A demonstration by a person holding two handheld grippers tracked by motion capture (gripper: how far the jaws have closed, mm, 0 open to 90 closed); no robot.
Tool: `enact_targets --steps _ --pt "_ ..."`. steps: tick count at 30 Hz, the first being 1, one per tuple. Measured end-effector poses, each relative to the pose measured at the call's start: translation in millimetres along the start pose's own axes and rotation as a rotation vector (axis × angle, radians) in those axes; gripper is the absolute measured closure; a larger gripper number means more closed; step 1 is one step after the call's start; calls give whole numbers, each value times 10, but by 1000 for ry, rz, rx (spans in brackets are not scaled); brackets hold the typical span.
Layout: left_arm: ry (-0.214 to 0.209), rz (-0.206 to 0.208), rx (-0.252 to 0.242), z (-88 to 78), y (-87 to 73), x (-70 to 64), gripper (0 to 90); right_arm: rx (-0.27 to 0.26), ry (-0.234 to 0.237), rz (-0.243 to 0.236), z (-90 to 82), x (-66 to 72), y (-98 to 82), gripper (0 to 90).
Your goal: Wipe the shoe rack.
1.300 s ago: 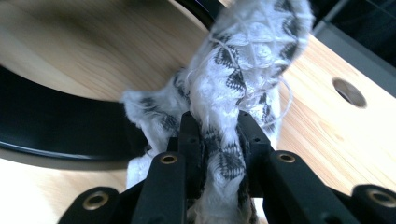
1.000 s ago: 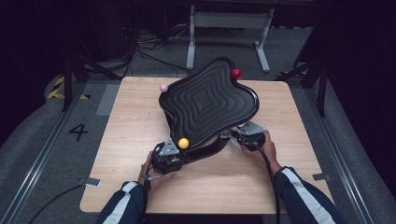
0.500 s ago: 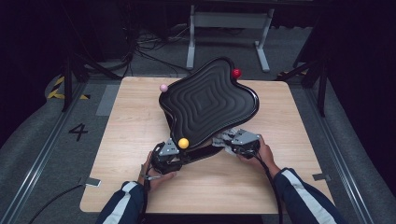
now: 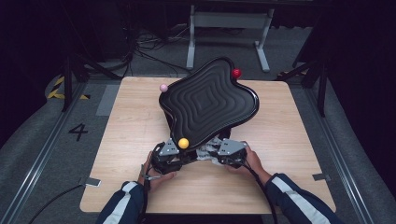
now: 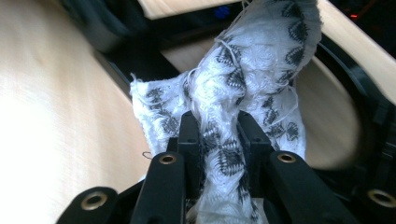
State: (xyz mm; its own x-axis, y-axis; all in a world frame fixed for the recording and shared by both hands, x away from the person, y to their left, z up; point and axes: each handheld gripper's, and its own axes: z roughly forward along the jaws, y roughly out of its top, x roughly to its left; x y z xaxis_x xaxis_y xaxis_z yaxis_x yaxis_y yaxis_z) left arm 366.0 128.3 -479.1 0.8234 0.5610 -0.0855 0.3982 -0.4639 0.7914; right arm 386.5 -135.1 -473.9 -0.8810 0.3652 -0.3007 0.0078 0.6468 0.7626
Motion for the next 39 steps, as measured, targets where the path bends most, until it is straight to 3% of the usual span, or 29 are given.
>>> enact_targets --steps 4,10,16,24,34,39 --pt "2 5 1 0 2 3 714 1 20 -40 61 124 90 746" --pt "1 2 1 2 1 0 714 -9 43 -61 135 242 177 743" --pt "4 2 2 0 1 -4 714 -6 45 -79 155 263 188 745" --pt "7 9 4 -1 1 -5 714 21 25 -72 52 92 72 745" --pt "-1 2 2 -1 0 -3 717 82 -7 -7 -108 -170 -97 745" --pt "-4 14 5 2 2 -17 717 105 -56 33 -146 -321 -187 745"
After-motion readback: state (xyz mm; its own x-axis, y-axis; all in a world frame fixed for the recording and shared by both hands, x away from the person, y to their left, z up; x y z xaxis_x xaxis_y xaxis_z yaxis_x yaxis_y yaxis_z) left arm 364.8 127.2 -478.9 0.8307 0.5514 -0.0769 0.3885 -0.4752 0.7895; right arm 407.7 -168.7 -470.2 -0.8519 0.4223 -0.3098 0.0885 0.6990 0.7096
